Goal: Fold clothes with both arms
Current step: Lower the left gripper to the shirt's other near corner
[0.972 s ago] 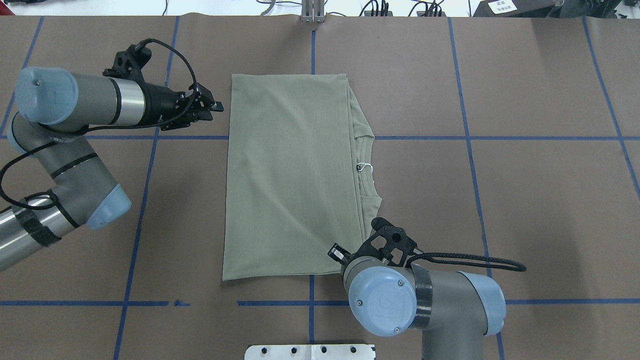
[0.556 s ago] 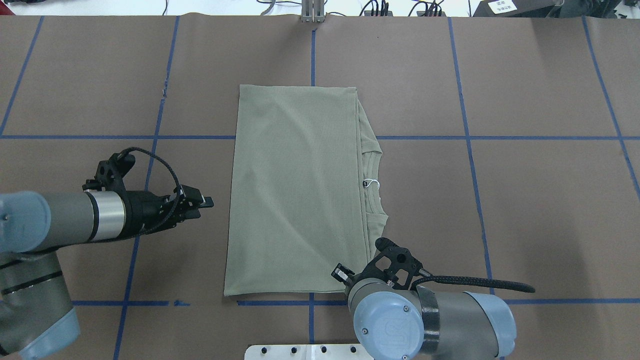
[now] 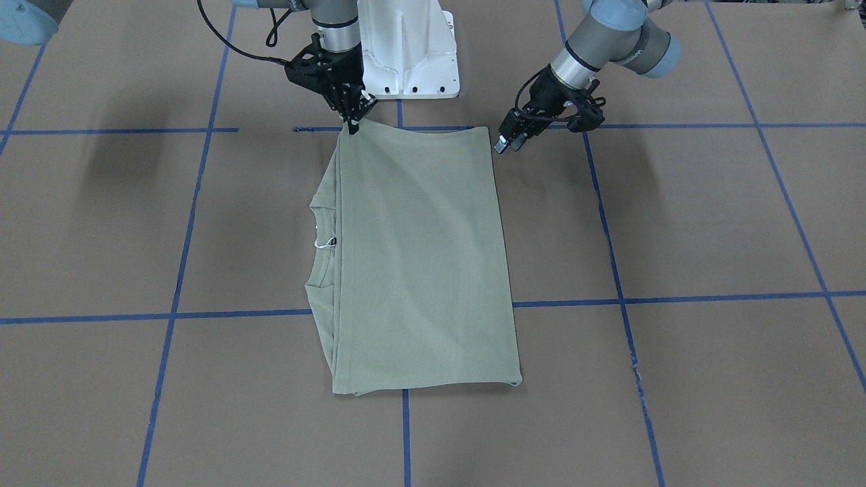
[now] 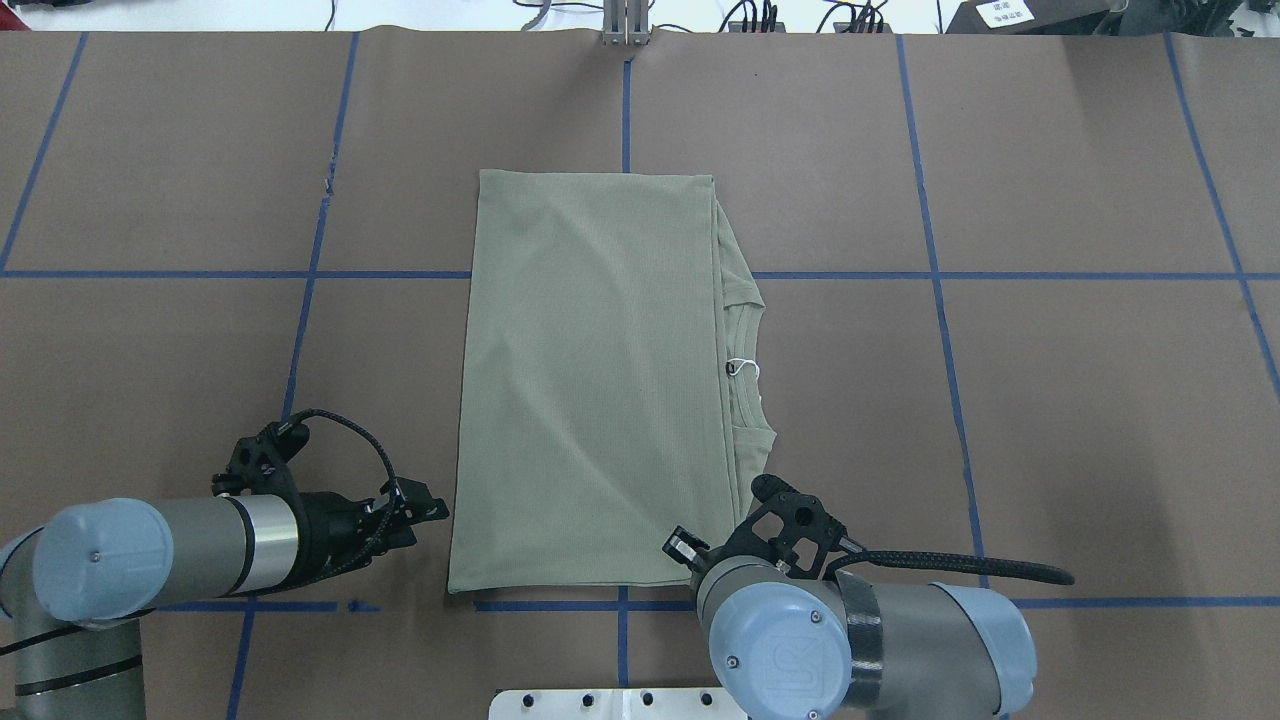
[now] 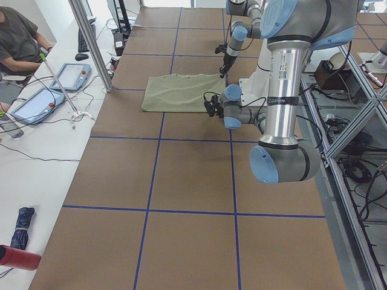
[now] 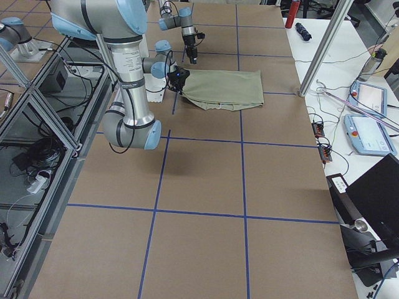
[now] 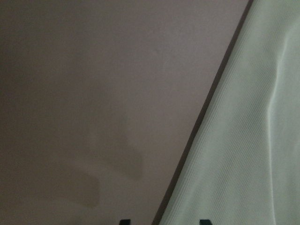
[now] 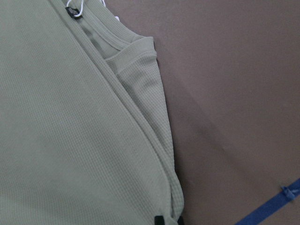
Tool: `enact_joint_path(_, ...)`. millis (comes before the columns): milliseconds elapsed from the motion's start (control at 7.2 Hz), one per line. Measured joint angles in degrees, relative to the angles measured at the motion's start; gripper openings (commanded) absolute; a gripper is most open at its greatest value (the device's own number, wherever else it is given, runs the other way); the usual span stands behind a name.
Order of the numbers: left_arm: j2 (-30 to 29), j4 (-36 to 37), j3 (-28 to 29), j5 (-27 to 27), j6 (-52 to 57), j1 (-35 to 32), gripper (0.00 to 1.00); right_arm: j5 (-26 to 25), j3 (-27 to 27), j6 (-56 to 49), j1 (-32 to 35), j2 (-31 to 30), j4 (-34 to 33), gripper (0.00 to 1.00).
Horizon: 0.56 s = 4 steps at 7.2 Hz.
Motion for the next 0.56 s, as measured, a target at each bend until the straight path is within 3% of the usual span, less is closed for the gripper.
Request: enact_joint_path(556, -3.40, 6.56, -0.17, 0.11, -6.04, 3.49, 0.58, 0.09, 0.42, 0.00, 0.02, 0.12, 0.00, 0.00)
